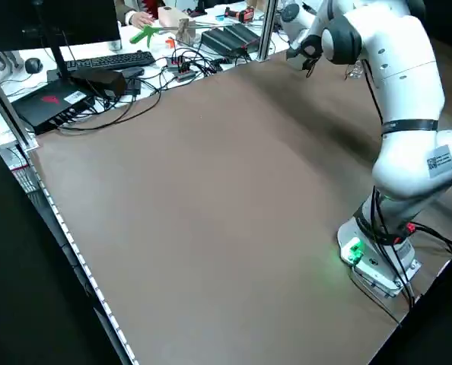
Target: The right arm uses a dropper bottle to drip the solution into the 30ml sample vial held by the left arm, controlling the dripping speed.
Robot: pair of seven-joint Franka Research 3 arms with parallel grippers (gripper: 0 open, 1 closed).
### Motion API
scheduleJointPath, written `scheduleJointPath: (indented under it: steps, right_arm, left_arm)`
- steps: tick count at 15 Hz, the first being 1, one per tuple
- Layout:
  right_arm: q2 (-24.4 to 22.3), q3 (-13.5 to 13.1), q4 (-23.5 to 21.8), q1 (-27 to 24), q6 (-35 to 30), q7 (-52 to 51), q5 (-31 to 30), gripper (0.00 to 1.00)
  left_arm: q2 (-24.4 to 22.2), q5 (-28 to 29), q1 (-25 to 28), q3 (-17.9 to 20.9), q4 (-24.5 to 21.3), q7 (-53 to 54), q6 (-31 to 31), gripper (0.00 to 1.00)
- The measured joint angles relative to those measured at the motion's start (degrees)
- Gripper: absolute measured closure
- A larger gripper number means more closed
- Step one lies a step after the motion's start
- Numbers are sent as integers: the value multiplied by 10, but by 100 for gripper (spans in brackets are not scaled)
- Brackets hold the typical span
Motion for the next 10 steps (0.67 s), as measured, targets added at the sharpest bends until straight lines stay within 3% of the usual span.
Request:
scheduleJointPath:
  steps: [6, 10]
  right_arm:
    - [6, -1, -2, -1, 3, 0, -11, 96]
    - [18, -2, -3, -2, 14, 0, -16, 96]
  left_arm:
    - [0, 2, 103, -51, -1, 75, -81, 69]
    - [0, 2, 163, -63, -7, 123, -142, 69]
